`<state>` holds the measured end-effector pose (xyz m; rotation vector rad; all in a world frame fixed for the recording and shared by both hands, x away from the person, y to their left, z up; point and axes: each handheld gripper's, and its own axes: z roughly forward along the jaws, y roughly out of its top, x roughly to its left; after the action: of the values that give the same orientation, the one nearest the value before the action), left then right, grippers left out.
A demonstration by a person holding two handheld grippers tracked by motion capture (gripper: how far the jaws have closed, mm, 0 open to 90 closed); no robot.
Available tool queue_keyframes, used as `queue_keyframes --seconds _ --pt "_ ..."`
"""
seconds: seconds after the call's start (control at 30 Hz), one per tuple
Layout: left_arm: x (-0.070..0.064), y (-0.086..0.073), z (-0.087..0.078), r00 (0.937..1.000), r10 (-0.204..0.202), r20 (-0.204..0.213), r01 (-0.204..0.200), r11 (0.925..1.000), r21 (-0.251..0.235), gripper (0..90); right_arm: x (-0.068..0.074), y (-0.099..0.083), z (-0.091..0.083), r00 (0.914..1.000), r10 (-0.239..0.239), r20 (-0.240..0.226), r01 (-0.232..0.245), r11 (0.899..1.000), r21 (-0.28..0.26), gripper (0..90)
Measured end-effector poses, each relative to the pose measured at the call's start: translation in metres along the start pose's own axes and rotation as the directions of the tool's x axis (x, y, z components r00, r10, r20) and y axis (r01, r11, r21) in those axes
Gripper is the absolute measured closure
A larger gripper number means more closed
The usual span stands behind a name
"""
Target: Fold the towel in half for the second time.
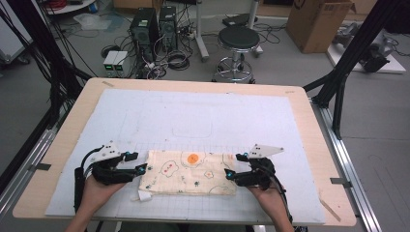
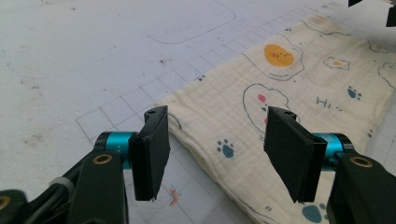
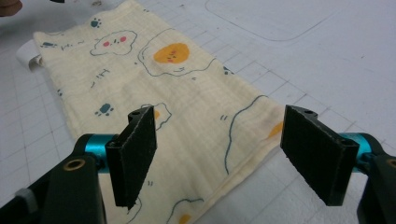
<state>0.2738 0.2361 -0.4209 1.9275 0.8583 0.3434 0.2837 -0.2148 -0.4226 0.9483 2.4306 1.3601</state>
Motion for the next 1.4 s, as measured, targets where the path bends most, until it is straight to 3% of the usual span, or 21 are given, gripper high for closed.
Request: queue_keyframes --seconds 0.23,0.37,0.5,0.63,0.73,0.83,0.93,1.13,1.4 --pt "0.003 0.004 0.007 0.9998 -0.021 -0.007 0.021 0.9998 0.007 41.1 -0.004 0.002 -0.001 0.9997 0.01 0.023 -0.01 1.0 0.005 26.9" --pt "0.005 0.01 0.017 0.9995 -0.028 -0.01 0.028 0.9993 0.024 43.4 -0.014 0.008 -0.002 0.9985 0.029 0.047 -0.029 1.0 0.005 28.3" --pt "0.01 0.016 0.025 0.9991 -0.039 -0.015 0.04 0.999 0.022 46.1 -0.025 0.014 0.002 0.9971 0.042 0.064 -0.044 0.999 0.023 35.8" --pt "0.018 0.02 0.033 0.9974 -0.042 -0.058 0.045 0.9976 0.053 47.5 -0.034 0.023 0.013 0.9972 0.058 0.046 -0.06 0.997 0.044 39.9" --pt "0.024 0.021 0.038 0.9971 -0.048 -0.058 0.052 0.9969 0.059 47.9 -0.039 0.027 0.021 0.9976 0.067 0.018 -0.067 0.997 0.038 42.9" --pt "0.029 0.019 0.045 0.9961 -0.066 -0.058 0.07 0.9951 0.07 50.1 -0.04 0.026 0.028 0.9982 0.055 0.022 -0.056 0.997 0.06 45.2" --pt "0.032 0.017 0.049 0.9948 -0.081 -0.062 0.086 0.9926 0.085 53.2 -0.042 0.024 0.031 0.997 0.076 0.014 -0.077 0.994 0.076 46.1" --pt "0.032 0.015 0.056 0.9939 -0.087 -0.068 0.094 0.9894 0.11 55.3 -0.046 0.021 0.036 0.9933 0.114 0.019 -0.115 0.991 0.07 50.6" --pt "0.029 0.014 0.061 0.9951 -0.073 -0.067 0.082 0.984 0.158 61.5 -0.046 0.017 0.044 0.9927 0.119 0.02 -0.12 0.983 0.137 59.0"
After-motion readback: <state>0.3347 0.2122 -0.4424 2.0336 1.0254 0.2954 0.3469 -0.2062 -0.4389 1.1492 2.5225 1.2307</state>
